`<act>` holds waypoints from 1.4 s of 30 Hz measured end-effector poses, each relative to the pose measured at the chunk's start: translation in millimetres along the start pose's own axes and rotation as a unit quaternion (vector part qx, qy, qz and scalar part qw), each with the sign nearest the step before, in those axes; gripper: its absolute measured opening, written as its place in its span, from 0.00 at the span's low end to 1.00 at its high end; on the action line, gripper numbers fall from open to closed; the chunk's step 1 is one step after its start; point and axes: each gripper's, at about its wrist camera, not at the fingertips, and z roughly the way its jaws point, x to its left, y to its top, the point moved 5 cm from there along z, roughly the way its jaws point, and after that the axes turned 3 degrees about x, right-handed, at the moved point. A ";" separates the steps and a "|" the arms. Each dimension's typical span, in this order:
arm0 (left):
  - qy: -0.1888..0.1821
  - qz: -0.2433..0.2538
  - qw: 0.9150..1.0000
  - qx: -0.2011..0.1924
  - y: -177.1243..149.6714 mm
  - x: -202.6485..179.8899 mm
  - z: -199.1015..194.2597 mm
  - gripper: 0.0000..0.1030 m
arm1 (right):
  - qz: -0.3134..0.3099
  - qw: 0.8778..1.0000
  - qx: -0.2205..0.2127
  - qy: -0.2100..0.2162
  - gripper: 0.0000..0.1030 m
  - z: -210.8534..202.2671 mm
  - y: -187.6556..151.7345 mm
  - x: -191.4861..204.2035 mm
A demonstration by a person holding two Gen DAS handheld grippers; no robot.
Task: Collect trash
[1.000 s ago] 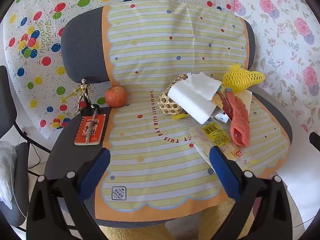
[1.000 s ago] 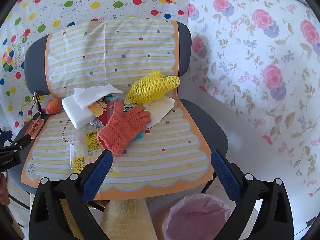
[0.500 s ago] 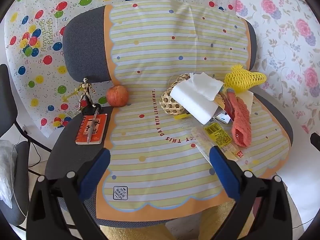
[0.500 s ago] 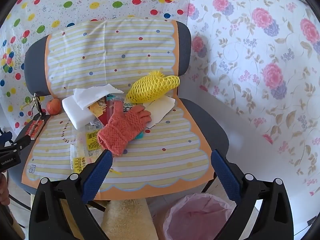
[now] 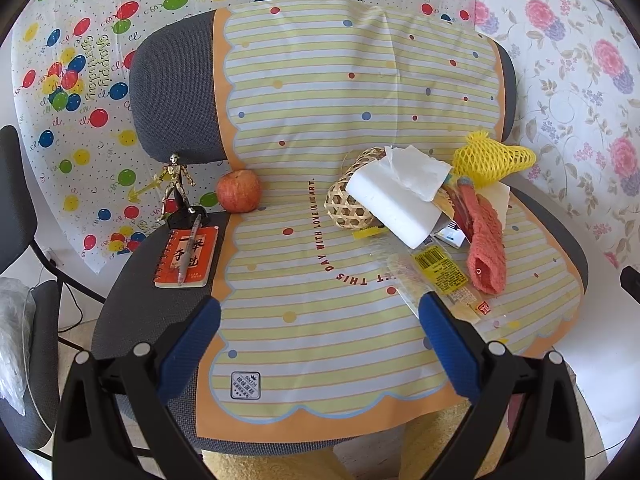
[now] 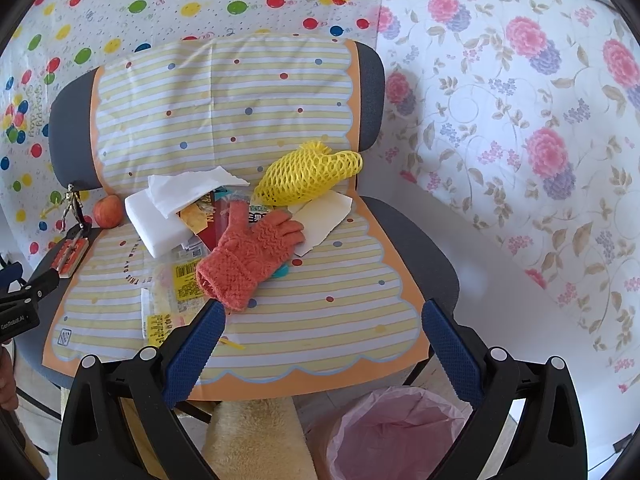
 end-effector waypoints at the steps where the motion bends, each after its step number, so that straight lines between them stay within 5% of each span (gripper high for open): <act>1: 0.000 0.000 1.000 0.000 0.0 -0.1 0.0 0.94 | 0.000 1.000 0.000 0.000 0.94 0.3 0.0 0.2; 42: 0.003 0.002 1.000 -0.001 1.4 3.0 1.0 0.94 | 0.000 1.000 0.002 0.000 0.94 1.7 3.5 1.5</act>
